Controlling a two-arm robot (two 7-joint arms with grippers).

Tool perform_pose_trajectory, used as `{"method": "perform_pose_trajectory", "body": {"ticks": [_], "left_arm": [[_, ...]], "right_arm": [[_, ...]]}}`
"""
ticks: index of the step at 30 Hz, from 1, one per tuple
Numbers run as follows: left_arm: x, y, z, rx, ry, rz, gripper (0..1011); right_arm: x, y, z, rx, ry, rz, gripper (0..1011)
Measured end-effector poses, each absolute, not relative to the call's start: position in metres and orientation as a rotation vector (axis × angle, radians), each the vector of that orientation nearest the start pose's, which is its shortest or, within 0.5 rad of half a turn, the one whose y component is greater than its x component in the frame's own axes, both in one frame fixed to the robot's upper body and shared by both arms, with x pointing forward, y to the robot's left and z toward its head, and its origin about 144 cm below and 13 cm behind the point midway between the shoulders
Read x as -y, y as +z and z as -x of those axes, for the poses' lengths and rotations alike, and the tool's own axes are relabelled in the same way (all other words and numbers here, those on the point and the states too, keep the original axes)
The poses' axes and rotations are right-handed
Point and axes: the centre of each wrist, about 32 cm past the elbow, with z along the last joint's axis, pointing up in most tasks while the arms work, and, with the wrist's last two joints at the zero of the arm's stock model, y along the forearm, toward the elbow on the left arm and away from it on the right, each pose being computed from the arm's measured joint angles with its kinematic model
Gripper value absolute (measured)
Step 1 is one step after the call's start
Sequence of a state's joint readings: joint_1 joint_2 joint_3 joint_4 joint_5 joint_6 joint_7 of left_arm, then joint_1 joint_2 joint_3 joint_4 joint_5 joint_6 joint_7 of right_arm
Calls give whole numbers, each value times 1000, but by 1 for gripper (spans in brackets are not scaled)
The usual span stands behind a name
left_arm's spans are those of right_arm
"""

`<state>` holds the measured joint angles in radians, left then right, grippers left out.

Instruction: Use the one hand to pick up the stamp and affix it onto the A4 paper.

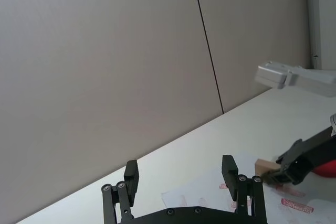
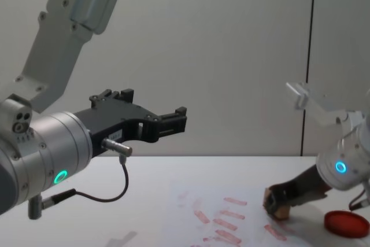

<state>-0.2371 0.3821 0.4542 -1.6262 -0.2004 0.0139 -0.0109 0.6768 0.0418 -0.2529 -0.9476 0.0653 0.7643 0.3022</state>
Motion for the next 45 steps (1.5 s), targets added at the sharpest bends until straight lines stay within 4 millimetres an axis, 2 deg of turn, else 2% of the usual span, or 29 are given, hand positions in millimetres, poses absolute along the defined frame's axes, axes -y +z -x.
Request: {"method": "perform_pose_trajectory", "body": {"ticks": [13,23,32,45], "left_arm": [[-198,1204,-492,268,1124,-61,1002],[-198,1204,-492,268,1124,-61,1002],[-198,1204,-492,268,1124,-61,1002],[-198,1204,-492,268,1124,-61,1002]], "right_arm": [[181,1251,-629,-419,-1071,504,217],[184,1266,-623,-399,-1072,475,216],[199,1270,-613,-417,-1096,490,217],[236,1268,-595,-479,-1165,527,217]]}}
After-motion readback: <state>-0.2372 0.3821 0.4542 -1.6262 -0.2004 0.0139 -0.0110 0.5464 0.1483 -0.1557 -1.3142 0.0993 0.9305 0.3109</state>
